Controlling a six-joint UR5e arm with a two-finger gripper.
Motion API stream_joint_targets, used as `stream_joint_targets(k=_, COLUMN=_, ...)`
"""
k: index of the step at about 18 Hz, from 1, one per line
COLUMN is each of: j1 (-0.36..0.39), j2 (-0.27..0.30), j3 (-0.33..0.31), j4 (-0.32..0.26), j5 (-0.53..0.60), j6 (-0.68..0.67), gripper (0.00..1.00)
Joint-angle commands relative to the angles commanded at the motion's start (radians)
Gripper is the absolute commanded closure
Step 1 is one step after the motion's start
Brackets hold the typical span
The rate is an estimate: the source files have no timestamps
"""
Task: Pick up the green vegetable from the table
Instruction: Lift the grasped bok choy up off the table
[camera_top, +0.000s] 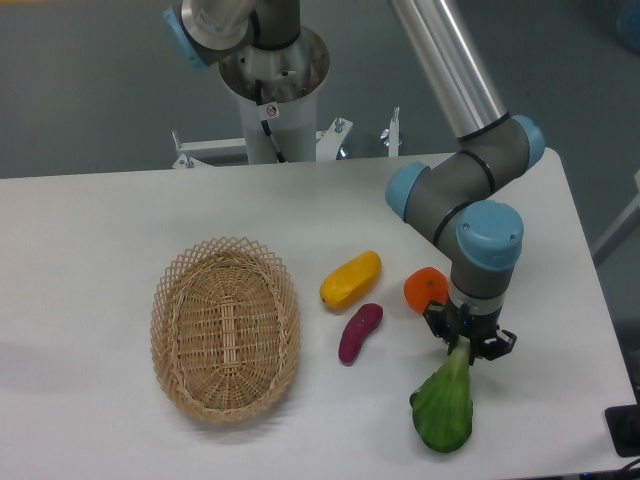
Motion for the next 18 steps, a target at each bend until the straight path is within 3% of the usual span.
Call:
stream_joint_targets(k=3, j1=0.014, j2=0.043, j3=0.034, j4=0.0, j5=-0.053, j6=-0.014, gripper=0.67)
stream_joint_targets(k=5, j1=0.06, j2=0.102, j3=0.034, j4=0.0, j5=-0.171, j6=-0.081, gripper=0.67)
stream_joint_targets(k=10, j1=0.133, j2=0.184, j3=0.034, j4=-0.003, j5=-0.296, j6=-0.121, gripper=0.68)
stream_joint_targets(k=18, j1=0.199, j2=0.213, j3=0.041, j4=-0.014, j5=-0.434, j6=-0.149, gripper=0.68)
